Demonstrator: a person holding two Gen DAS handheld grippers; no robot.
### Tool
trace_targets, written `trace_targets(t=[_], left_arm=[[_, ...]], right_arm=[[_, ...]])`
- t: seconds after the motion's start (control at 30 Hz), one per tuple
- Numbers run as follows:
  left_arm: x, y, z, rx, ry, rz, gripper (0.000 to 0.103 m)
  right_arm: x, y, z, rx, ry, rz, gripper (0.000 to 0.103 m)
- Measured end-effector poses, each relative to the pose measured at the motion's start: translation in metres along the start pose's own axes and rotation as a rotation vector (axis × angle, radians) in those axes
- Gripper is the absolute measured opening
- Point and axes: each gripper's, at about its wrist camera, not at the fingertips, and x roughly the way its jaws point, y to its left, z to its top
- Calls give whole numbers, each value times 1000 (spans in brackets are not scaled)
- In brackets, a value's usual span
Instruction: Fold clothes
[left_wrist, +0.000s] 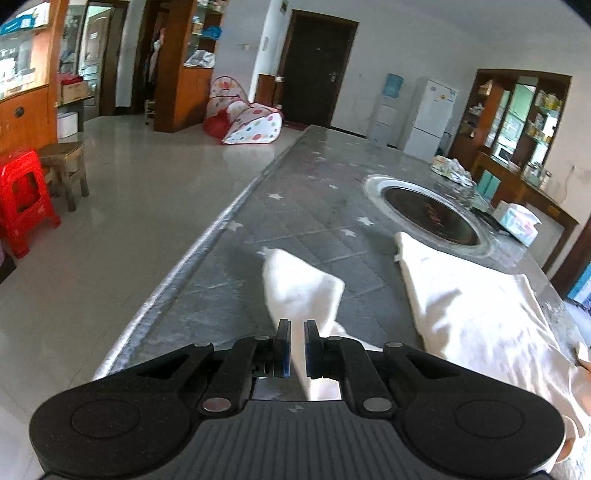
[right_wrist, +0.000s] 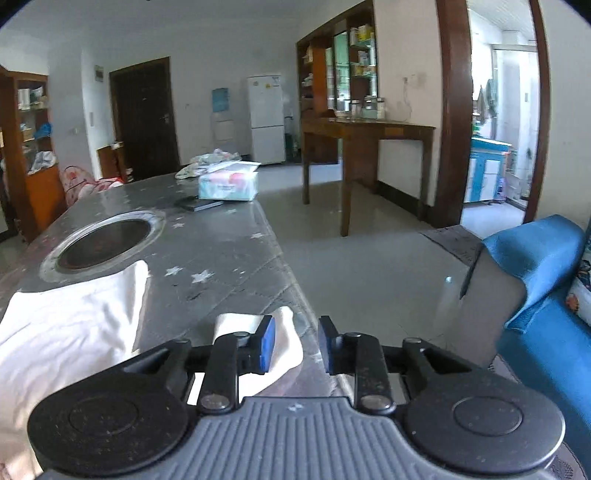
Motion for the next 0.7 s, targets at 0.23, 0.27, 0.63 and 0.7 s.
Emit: trace_targets(t=[0.23, 0.27, 0.63, 0.7], left_arm=[[0, -44, -9, 99, 41, -126, 13], [0, -52, -12, 118, 51, -148, 14], [6, -128, -36, 307, 118, -349, 34], [9, -139, -42, 338, 132, -374, 36]], right_arm=[[7, 30, -6, -67, 24, 123, 50], [10, 36, -7, -95, 33, 135, 53], [51, 55, -18, -215, 133, 41, 59], [51, 47, -22, -214, 137, 12, 60]])
